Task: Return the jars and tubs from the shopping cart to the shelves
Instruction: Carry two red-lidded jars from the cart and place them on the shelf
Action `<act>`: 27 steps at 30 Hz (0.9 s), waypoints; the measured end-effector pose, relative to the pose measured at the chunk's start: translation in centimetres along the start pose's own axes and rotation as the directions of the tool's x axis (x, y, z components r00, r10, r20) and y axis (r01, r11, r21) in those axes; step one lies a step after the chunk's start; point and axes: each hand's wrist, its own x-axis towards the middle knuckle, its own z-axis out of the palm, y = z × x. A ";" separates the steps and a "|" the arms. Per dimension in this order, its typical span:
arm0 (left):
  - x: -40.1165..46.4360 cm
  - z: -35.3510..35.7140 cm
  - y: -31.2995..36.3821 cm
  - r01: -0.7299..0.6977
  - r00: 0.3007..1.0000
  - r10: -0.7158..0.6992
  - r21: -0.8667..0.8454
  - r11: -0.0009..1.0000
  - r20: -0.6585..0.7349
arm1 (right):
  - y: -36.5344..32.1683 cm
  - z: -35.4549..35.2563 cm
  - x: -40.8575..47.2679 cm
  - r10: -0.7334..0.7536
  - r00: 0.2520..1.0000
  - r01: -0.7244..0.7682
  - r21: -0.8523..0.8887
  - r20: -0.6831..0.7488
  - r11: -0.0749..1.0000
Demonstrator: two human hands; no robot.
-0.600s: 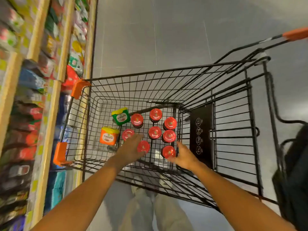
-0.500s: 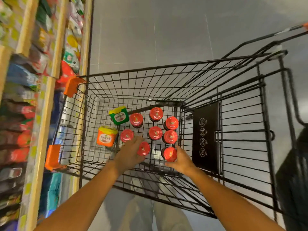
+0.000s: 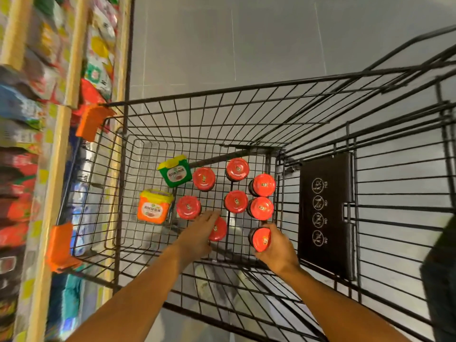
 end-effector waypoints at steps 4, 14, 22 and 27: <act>0.9 0.7 -0.6 -0.025 1.000 0.025 0.099 0.995 0.000 | 0.3 -1.6 -1.3 -0.004 0.999 0.005 -0.009 0.037 1.000; 1.5 1.3 -1.6 -0.113 0.992 0.120 0.150 0.982 -0.036 | -0.3 -2.8 -3.0 -0.120 0.990 0.126 -0.068 0.076 0.990; -9.3 -4.5 3.4 -0.132 0.941 0.055 -0.212 0.968 -0.333 | -5.3 -9.2 -11.0 -0.224 0.973 0.229 0.095 -0.055 0.969; -17.9 -11.7 8.9 -0.171 0.821 -0.052 -0.332 0.927 -0.569 | -11.1 -15.3 -17.4 -0.355 0.914 0.388 0.175 -0.195 0.905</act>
